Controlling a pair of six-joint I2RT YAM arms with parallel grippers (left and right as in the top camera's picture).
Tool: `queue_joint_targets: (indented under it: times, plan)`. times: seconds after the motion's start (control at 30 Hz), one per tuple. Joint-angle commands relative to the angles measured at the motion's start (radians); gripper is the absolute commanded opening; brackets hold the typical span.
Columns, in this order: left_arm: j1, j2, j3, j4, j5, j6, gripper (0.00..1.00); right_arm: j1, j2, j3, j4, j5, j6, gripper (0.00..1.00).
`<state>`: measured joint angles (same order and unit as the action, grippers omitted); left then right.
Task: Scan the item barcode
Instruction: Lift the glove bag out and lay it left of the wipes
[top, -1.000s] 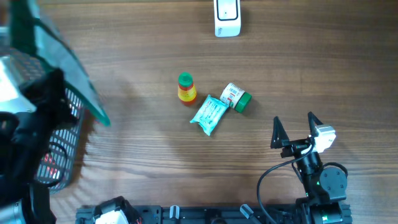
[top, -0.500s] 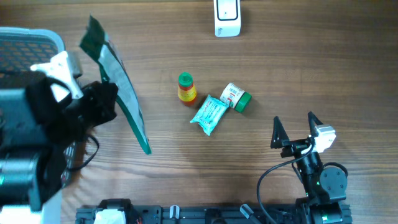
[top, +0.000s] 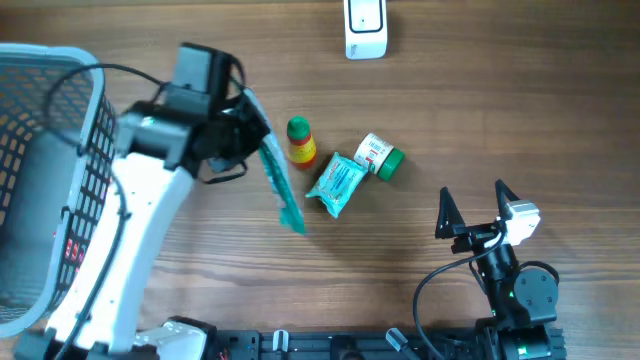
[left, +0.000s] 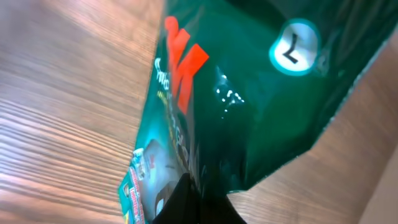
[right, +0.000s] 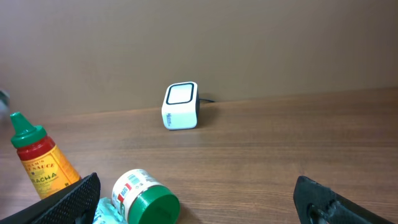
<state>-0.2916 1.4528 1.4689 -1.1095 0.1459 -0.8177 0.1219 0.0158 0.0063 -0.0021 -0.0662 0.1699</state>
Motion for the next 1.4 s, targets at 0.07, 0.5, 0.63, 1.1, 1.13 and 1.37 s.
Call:
queue_joint_targets:
  times: [0.07,0.5,0.63,1.1,1.13,1.37]
  plan:
    - [-0.056,0.037,-0.151,0.109,-0.071,-0.189,0.04,0.011,-0.002,-0.001,0.003,0.014,-0.012,1.0]
    - [-0.095,0.008,-0.223,0.174,-0.19,-0.195,1.0,0.012,-0.002,-0.001,0.003,0.014,-0.012,1.0]
    - [-0.095,-0.062,-0.168,0.158,-0.253,-0.154,1.0,0.012,-0.002,-0.001,0.003,0.014,-0.012,1.0]
    - [0.133,-0.35,0.111,0.107,-0.532,0.026,1.0,0.012,-0.002,-0.001,0.003,0.014,-0.012,1.0]
    - [0.198,-0.36,0.124,0.098,-0.533,0.026,1.0,0.012,-0.002,-0.001,0.003,0.014,-0.012,1.0]
    - [0.615,-0.346,0.121,-0.05,-0.451,0.026,1.0,0.012,-0.002,-0.001,0.003,0.014,-0.012,1.0]
